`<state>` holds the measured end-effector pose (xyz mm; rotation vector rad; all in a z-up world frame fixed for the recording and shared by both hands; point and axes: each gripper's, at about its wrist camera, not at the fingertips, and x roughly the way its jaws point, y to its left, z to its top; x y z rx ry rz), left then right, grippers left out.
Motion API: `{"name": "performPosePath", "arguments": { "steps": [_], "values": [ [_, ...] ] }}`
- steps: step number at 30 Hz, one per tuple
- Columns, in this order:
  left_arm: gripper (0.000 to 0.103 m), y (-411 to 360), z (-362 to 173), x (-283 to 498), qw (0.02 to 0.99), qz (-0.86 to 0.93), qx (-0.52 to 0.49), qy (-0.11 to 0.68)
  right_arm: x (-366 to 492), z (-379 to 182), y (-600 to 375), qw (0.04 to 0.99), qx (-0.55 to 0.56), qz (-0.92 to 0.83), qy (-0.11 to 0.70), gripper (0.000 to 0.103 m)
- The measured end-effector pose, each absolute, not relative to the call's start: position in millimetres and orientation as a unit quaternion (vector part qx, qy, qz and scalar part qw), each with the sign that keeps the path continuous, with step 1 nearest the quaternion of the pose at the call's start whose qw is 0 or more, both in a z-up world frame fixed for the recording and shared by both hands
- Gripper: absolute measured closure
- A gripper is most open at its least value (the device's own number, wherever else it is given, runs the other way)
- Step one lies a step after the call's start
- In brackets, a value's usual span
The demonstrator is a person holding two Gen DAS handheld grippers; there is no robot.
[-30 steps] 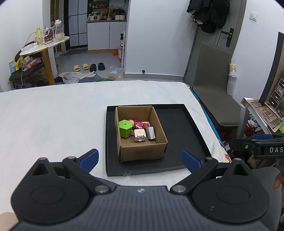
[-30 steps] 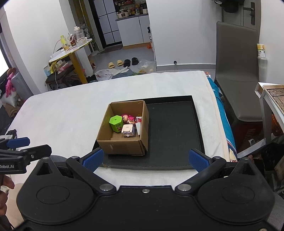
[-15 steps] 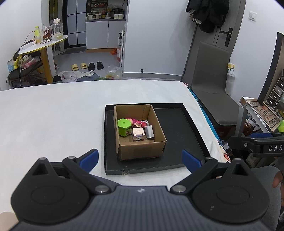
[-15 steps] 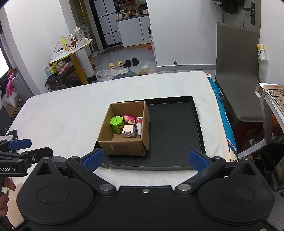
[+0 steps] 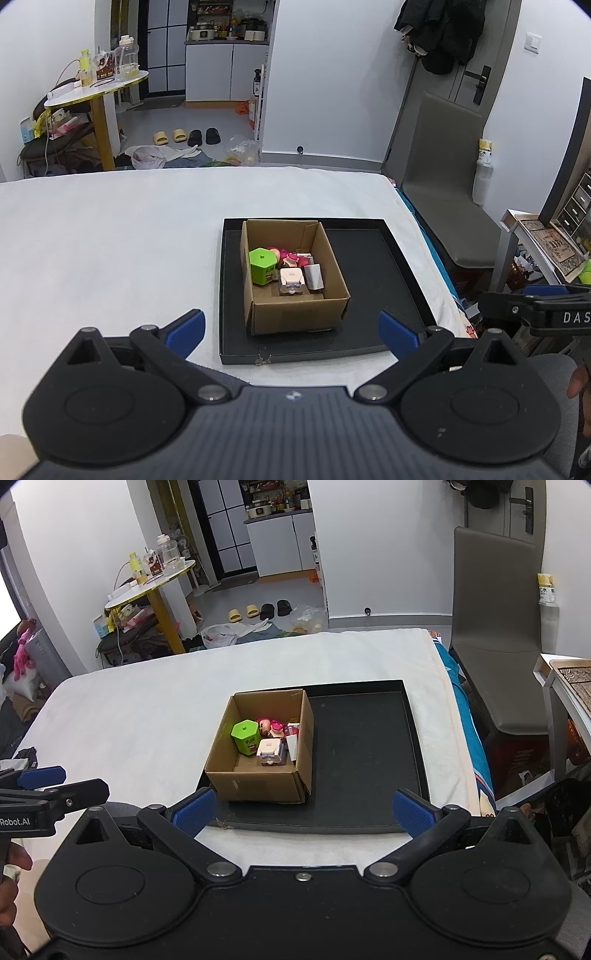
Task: Organize rigid objects
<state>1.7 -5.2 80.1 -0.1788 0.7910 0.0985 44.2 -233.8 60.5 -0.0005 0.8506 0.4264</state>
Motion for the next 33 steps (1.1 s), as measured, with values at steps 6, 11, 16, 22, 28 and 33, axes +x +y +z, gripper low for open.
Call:
{"name": "performPosePath", "arguments": {
  "steps": [6, 11, 16, 22, 28, 33],
  "values": [
    [0.004, -5.6, 80.5, 1.4, 0.918, 0.044, -0.087, 0.386, 45.9, 60.3, -234.9, 0.888, 0.001, 0.205, 0.411, 0.000],
    [0.004, -4.8, 80.5, 1.7, 0.917, 0.045, -0.087, 0.386, 46.4, 60.5, -235.1, 0.888, 0.001, 0.206, 0.411, 0.000],
    [0.004, -4.0, 79.9, 1.7, 0.917, 0.047, -0.088, 0.385, 45.8, 58.2, -234.0, 0.888, -0.002, 0.207, 0.412, 0.000],
    [0.004, -1.1, 78.1, 1.0, 0.918, 0.048, -0.096, 0.383, 47.3, 56.0, -233.4, 0.886, -0.001, 0.206, 0.415, 0.000],
    [0.004, 0.7, 75.4, 3.5, 0.917, 0.049, -0.097, 0.384, 47.7, 52.4, -231.9, 0.884, 0.000, 0.205, 0.420, 0.000],
    [0.004, 0.1, 72.4, 7.9, 0.916, 0.045, -0.095, 0.388, 49.8, 48.7, -229.5, 0.881, -0.001, 0.206, 0.427, 0.000]
  ]
}}
